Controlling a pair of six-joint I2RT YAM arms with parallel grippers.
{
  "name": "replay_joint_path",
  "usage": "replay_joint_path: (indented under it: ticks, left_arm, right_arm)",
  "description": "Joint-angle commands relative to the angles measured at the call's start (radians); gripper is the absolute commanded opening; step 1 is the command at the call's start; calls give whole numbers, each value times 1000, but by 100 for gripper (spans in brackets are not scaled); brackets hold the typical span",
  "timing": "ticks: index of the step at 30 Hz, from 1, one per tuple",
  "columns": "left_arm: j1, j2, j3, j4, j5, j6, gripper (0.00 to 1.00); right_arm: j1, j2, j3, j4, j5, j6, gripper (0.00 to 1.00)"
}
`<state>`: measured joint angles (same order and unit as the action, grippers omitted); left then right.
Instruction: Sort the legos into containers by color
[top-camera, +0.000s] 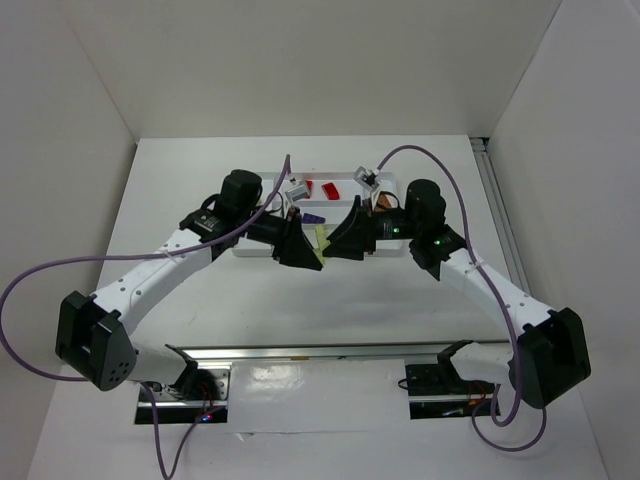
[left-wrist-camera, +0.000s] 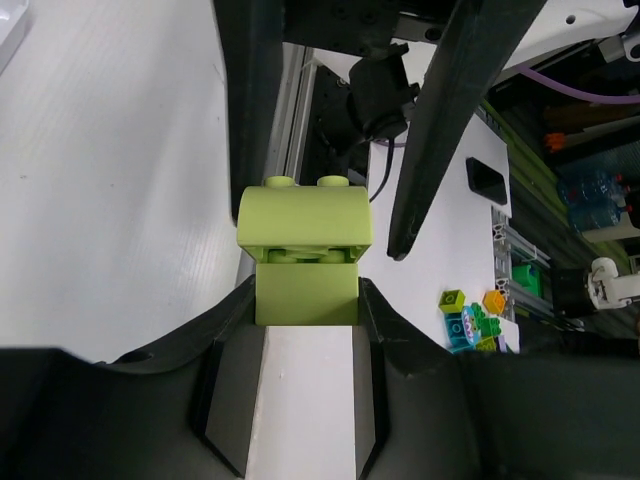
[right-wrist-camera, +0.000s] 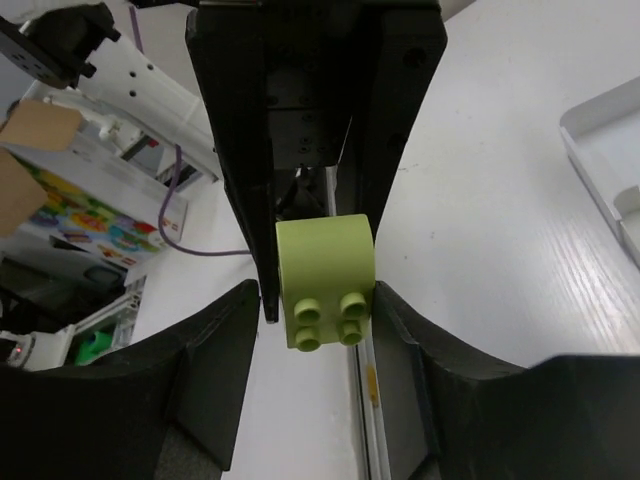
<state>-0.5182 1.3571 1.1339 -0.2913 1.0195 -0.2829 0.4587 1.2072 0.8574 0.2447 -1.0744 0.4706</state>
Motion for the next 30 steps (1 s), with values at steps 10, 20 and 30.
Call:
replay_joint_path:
  ticks: [10, 20, 30]
  left_arm:
    - [6, -27, 21, 50, 33, 31, 0]
    - [92, -49, -45, 0, -52, 11, 0]
    - [90, 293, 133, -95, -596, -220, 0]
  right_arm:
    - [-5, 11, 8, -19, 108, 22, 15]
    - [-104, -67, -136, 28, 477, 201, 12]
    - [9, 224, 77, -291, 1130, 129, 14]
